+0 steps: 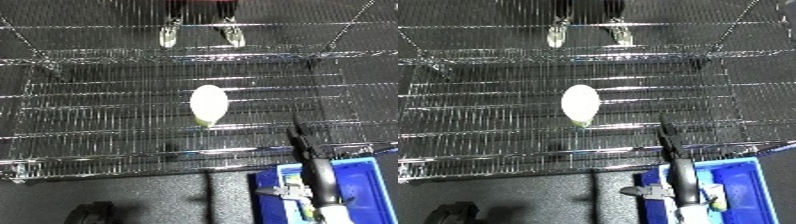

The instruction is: Pick up the object and place it into the box

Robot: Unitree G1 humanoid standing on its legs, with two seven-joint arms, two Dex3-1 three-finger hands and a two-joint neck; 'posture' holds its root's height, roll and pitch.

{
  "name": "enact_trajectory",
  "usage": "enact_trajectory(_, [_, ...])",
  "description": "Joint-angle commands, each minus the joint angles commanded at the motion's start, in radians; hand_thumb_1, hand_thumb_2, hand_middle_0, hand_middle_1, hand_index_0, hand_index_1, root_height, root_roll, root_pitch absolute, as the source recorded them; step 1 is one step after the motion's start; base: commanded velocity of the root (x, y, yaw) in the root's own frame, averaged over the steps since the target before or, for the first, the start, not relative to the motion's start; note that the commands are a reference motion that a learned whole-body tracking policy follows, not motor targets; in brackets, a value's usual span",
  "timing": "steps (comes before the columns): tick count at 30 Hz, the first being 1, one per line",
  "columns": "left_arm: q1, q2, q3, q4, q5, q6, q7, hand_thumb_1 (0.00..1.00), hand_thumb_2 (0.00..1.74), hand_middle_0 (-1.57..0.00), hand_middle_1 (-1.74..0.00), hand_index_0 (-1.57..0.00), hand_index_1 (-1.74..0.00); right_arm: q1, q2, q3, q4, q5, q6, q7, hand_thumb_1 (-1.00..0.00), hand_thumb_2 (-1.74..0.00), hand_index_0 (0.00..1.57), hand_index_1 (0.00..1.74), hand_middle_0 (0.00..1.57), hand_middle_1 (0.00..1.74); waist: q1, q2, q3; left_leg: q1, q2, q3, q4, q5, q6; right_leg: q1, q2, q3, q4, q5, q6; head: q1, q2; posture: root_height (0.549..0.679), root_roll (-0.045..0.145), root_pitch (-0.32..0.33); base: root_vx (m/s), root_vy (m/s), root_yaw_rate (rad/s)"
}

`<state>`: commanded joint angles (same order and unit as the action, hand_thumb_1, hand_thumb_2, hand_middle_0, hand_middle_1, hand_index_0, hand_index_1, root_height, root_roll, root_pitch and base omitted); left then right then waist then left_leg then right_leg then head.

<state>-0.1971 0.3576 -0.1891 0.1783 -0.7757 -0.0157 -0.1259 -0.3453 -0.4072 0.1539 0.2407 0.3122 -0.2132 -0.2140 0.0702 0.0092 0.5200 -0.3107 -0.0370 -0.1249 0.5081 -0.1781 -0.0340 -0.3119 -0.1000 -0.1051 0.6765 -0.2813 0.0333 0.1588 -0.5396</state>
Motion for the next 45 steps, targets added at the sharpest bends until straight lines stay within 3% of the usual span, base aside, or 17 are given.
enact_trajectory(8, [-0.008,0.009,0.001,-0.024,0.0,-0.01,0.012,1.0,1.74,-1.57,-1.74,-1.57,-1.74,-0.057,-0.015,-0.002,0.006,0.007,0.011,-0.008,0.0,0.0,0.0,0.0,0.0,0.0,0.003,0.014,0.0,-0.05,-0.012,0.004,0.021,-0.006,0.0062,-0.062,-0.006,0.005,0.026,0.006,0.0046,0.04,0.087,0.651,0.052,0.021,0.01,0.021,0.024])
enact_trajectory(18, [-0.02,0.016,-0.011,-0.05,-0.007,-0.009,0.026,1.0,1.74,-1.57,-1.74,-1.57,-1.74,-0.154,-0.029,0.012,0.035,0.013,0.045,-0.015,0.0,0.0,0.0,0.0,0.0,0.0,0.008,0.033,0.0,-0.113,-0.024,0.018,0.063,-0.026,0.0099,-0.133,-0.0151,0.014,0.062,0.011,0.0064,0.083,0.148,0.647,0.051,0.055,0.029,0.02,0.009])
enact_trajectory(25, [-0.022,0.015,-0.019,-0.066,-0.015,-0.006,0.041,1.0,1.74,-1.57,-1.74,-1.57,-1.74,-0.208,-0.037,0.021,0.037,0.011,0.059,-0.018,0.0,0.0,0.0,0.0,0.0,0.0,0.014,0.042,0.0,-0.148,-0.03,0.027,0.086,-0.04,0.0157,-0.178,-0.0178,0.019,0.086,0.009,0.0072,0.094,0.186,0.644,0.05,0.077,0.043,0.017,0.001])
enact_trajectory(37, [-0.019,0.029,-0.043,-0.093,-0.028,-0.011,0.062,1.0,1.74,-1.57,-1.74,-1.57,-1.74,-0.283,-0.065,0.043,0.054,0.026,0.056,-0.02,0.0,0.0,0.0,0.0,0.0,0.0,0.031,0.057,0.0,-0.213,-0.037,0.033,0.106,-0.05,0.0243,-0.247,-0.0183,0.017,0.112,0.006,0.0089,0.145,0.248,0.639,0.045,0.122,0.013,0.005,0.011])
enact_trajectory(45, [-0.018,0.033,-0.057,-0.114,-0.036,-0.011,0.073,1.0,1.74,-1.57,-1.74,-1.57,-1.74,-0.357,-0.093,0.046,0.085,0.035,0.05,-0.018,0.0,0.0,0.0,0.0,0.0,0.0,0.045,0.074,0.0,-0.27,-0.045,0.041,0.134,-0.059,0.0287,-0.306,-0.0193,0.012,0.142,0.001,0.0054,0.195,0.328,0.634,0.044,0.154,0.01,0.019,0.016])
